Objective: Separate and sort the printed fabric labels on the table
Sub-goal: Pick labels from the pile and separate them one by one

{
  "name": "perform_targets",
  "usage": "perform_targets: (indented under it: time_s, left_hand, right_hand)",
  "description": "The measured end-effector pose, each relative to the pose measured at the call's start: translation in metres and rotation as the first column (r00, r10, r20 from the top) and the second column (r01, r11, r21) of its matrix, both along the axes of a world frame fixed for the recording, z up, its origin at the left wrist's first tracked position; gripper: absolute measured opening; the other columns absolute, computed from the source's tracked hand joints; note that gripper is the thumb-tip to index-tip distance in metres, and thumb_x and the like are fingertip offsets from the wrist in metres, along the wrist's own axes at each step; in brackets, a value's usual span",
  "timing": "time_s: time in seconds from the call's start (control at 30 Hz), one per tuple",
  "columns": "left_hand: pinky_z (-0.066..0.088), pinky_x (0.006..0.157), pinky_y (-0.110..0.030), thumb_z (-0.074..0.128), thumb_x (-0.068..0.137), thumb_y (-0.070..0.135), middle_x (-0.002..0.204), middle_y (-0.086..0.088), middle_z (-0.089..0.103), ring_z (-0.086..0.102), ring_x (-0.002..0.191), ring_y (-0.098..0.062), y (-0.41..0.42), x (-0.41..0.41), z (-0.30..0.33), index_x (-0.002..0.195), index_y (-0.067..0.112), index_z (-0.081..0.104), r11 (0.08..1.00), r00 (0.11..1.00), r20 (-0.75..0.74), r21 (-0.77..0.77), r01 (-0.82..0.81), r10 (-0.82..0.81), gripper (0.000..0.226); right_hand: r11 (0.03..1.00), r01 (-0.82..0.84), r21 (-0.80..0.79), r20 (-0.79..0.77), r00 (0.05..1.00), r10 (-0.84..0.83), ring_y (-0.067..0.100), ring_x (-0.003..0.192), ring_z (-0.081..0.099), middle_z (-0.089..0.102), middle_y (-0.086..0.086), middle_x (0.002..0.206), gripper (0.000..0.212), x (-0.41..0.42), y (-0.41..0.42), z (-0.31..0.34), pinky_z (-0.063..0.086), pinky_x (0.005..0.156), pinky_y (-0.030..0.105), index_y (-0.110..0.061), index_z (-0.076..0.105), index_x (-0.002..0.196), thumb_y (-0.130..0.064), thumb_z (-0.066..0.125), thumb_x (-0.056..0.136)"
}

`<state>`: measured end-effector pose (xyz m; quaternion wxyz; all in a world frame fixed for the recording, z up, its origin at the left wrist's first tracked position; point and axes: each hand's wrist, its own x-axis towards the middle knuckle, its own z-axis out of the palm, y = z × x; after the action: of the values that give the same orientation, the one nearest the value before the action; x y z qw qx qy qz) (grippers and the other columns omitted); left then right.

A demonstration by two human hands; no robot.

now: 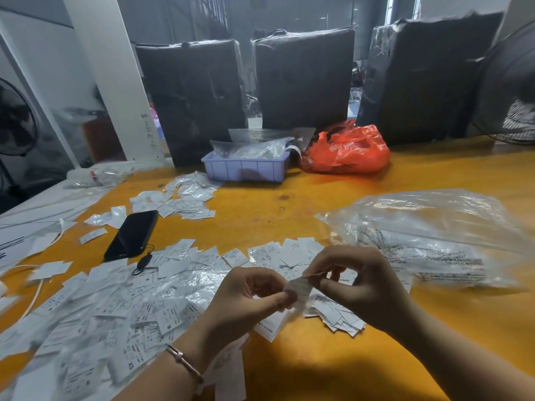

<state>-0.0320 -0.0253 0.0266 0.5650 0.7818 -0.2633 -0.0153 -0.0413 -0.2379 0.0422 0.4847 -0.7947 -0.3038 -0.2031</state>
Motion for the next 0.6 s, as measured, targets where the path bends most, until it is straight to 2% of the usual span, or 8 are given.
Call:
perform_targets:
  time_s: [0.1, 0.2, 0.37, 0.5, 0.6]
  left_hand:
    - [0.054, 0.068, -0.029, 0.076, 0.082, 0.012, 0.074, -0.009, 0.074, 0.068, 0.068, -0.019, -0.0002, 0.0013, -0.0008, 0.083, 0.007, 0.077, 1.000, 0.999, -0.043, -0.016, -0.022, 0.022, 0.005]
    - [0.054, 0.067, -0.025, 0.074, 0.082, 0.006, 0.077, -0.011, 0.075, 0.069, 0.067, -0.019, -0.0016, 0.0017, -0.0007, 0.086, 0.003, 0.076, 0.998, 0.995, -0.097, -0.051, -0.031, 0.026, 0.006]
    - [0.049, 0.060, -0.017, 0.072, 0.082, 0.003, 0.078, -0.010, 0.075, 0.070, 0.065, -0.018, -0.0041, 0.0004, 0.0015, 0.091, 0.003, 0.074, 0.996, 0.986, -0.166, -0.087, -0.023, 0.009, 0.009]
    - [0.050, 0.060, -0.021, 0.073, 0.076, 0.021, 0.081, -0.008, 0.076, 0.071, 0.066, -0.019, -0.0049, 0.0008, 0.0024, 0.104, 0.011, 0.066, 0.995, 0.983, -0.175, -0.082, -0.063, 0.048, 0.031]
    - [0.050, 0.061, -0.021, 0.073, 0.075, 0.024, 0.081, -0.008, 0.077, 0.071, 0.067, -0.019, -0.0050, 0.0023, 0.0020, 0.106, 0.015, 0.065, 0.994, 0.984, -0.171, -0.089, -0.060, 0.044, 0.034]
  right_hand:
    - [0.999, -0.028, 0.031, -0.127, 0.991, 0.032, 0.014, 0.067, 0.065, 0.072, -0.005, 0.074, 0.017, 0.0015, -0.0003, -0.0011, 0.052, 0.059, 0.031, -0.019, 0.075, 0.082, -0.003, 0.073, 0.076]
    - [0.995, 0.003, 0.099, -0.212, 0.977, 0.018, 0.017, 0.069, 0.067, 0.073, 0.001, 0.078, 0.029, 0.0019, -0.0020, -0.0011, 0.056, 0.064, 0.038, -0.019, 0.071, 0.097, 0.000, 0.077, 0.076]
    - [0.997, 0.082, -0.004, -0.121, 0.989, -0.081, 0.010, 0.065, 0.068, 0.073, -0.003, 0.077, 0.025, -0.0025, 0.0055, -0.0041, 0.055, 0.058, 0.036, -0.023, 0.071, 0.090, 0.001, 0.071, 0.080]
    - [0.986, 0.164, 0.021, -0.087, 0.983, -0.161, 0.010, 0.066, 0.066, 0.072, -0.007, 0.078, 0.026, -0.0032, 0.0048, -0.0053, 0.053, 0.058, 0.024, -0.019, 0.071, 0.101, -0.004, 0.072, 0.081]
    - [0.980, 0.195, 0.026, -0.072, 0.979, -0.193, 0.009, 0.067, 0.065, 0.072, -0.010, 0.077, 0.027, -0.0014, 0.0023, -0.0030, 0.052, 0.058, 0.021, -0.018, 0.072, 0.099, 0.000, 0.073, 0.078]
